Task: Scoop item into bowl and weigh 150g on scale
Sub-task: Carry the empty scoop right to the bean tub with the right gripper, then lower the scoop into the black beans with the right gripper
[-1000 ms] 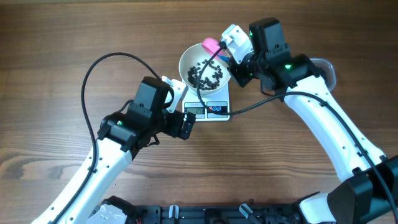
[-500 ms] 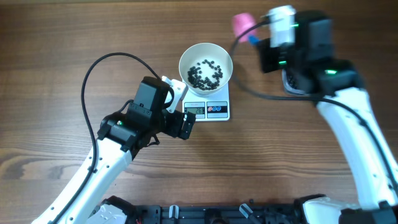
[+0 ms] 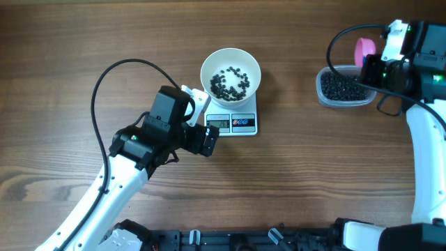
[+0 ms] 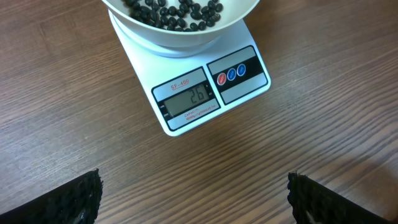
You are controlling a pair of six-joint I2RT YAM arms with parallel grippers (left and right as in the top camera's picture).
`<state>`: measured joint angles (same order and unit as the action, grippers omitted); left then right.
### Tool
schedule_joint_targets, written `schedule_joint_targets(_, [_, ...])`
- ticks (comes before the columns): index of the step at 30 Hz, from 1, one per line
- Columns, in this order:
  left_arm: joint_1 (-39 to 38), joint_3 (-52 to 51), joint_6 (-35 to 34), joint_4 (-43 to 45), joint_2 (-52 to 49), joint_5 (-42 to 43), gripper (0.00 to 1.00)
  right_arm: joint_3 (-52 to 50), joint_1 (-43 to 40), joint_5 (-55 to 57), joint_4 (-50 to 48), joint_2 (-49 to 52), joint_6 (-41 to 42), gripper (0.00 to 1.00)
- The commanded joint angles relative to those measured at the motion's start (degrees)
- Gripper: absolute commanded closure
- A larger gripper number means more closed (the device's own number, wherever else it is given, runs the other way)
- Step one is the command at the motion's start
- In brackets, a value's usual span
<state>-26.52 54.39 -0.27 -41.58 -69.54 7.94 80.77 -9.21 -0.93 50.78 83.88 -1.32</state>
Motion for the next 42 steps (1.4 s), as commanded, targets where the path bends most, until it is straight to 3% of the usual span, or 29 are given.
schedule_joint_targets(1, [-0.22, 1.07, -0.17, 0.17, -0.13, -0.50, 0.00, 0.15, -0.20, 3.93, 1.18, 3.48, -2.34, 0.96])
schedule_joint_targets(7, [-0.22, 1.07, -0.17, 0.17, -0.13, -0.52, 0.00, 0.15, -0.20, 3.98, 6.08, 7.34, -2.34, 0.96])
schedule_joint_targets(21, [-0.22, 1.07, -0.15, 0.17, -0.13, -0.52, 0.00, -1.27, -0.20, 3.65, 7.50, 7.87, -1.73, 0.96])
schedule_joint_targets(42, [-0.22, 1.07, -0.17, 0.17, -0.13, -0.52, 0.00, -2.56, -0.17, -8.94, 7.26, 10.47, -2.43, 0.96])
